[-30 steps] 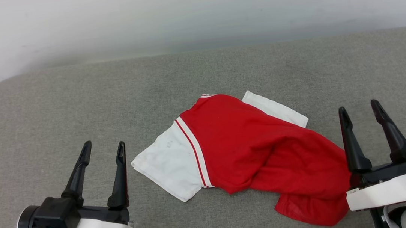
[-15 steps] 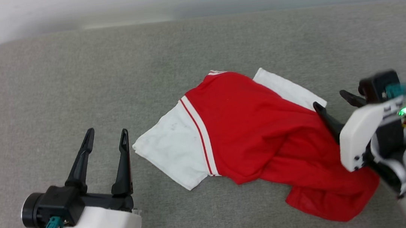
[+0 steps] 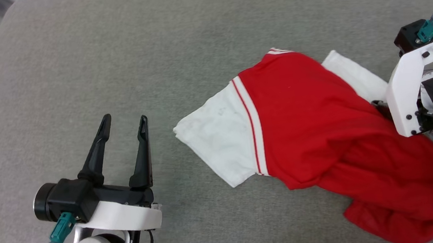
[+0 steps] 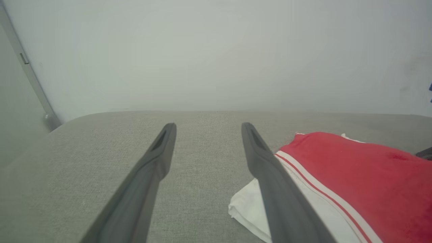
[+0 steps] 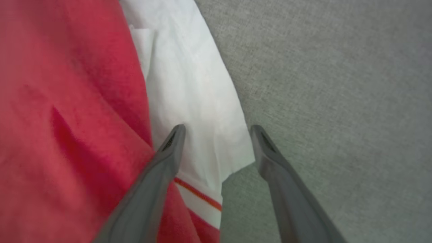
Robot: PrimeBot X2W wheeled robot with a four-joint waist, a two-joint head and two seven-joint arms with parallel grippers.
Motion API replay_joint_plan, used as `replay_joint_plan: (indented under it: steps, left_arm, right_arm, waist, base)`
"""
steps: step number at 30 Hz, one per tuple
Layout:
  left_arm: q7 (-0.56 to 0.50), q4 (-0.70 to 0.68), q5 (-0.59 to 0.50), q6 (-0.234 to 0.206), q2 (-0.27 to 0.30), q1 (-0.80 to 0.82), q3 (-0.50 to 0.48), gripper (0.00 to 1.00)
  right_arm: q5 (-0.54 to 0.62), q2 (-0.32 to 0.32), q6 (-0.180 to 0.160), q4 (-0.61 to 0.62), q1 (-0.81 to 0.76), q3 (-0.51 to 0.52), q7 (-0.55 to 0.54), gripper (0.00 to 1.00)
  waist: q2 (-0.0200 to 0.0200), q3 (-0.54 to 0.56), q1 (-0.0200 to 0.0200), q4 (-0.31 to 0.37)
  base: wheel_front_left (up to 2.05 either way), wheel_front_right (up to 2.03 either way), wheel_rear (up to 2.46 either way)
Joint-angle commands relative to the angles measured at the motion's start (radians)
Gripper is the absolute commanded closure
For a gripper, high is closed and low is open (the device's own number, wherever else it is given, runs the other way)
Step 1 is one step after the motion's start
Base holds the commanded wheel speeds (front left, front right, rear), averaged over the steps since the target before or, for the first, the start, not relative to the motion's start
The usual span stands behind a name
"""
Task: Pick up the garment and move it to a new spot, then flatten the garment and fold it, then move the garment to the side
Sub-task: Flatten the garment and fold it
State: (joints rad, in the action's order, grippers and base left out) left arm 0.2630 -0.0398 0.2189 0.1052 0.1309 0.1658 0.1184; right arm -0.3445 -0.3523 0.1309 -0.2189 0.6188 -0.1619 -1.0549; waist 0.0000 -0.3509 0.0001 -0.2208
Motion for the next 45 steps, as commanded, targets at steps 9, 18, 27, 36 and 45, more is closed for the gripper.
replay_joint_plan:
  steps: [9,18,27,36,45]
  left_arm:
    - [0.003,0.005,-0.018,0.016,-0.030,0.025,-0.019,0.00]
    - [0.003,0.003,-0.039,0.023,-0.023,0.008,-0.052,0.00]
    - [0.003,0.012,-0.047,0.024,-0.007,-0.022,-0.056,0.00]
    - [0.003,0.017,-0.049,0.024,0.003,-0.043,-0.060,0.00]
    - [0.003,0.022,-0.048,0.025,0.008,-0.058,-0.070,0.00]
  right_arm:
    - [0.020,-0.014,0.000,-0.148,-0.033,-0.024,-0.018,0.00]
    - [-0.002,-0.031,-0.001,-0.202,-0.085,0.000,0.031,1.00]
    - [0.001,-0.082,-0.001,-0.206,-0.147,0.109,0.133,1.00]
    - [0.047,-0.079,-0.001,-0.213,-0.282,0.317,0.244,1.00]
    - [0.080,0.021,0.000,-0.210,-0.354,0.452,0.392,0.00]
  waist:
    - [0.0000,-0.042,-0.0001,-0.073]
    - [0.0000,-0.009,-0.0001,-0.043]
    - [0.0000,0.075,-0.0001,0.054]
    - [0.0000,0.116,-0.0001,0.119]
    - [0.0000,0.132,-0.0001,0.146]
  base:
    - [0.00,0.00,0.00]
    - [0.00,0.00,0.00]
    - [0.00,0.00,0.00]
    - [0.00,0.00,0.00]
    - [0.00,0.00,0.00]
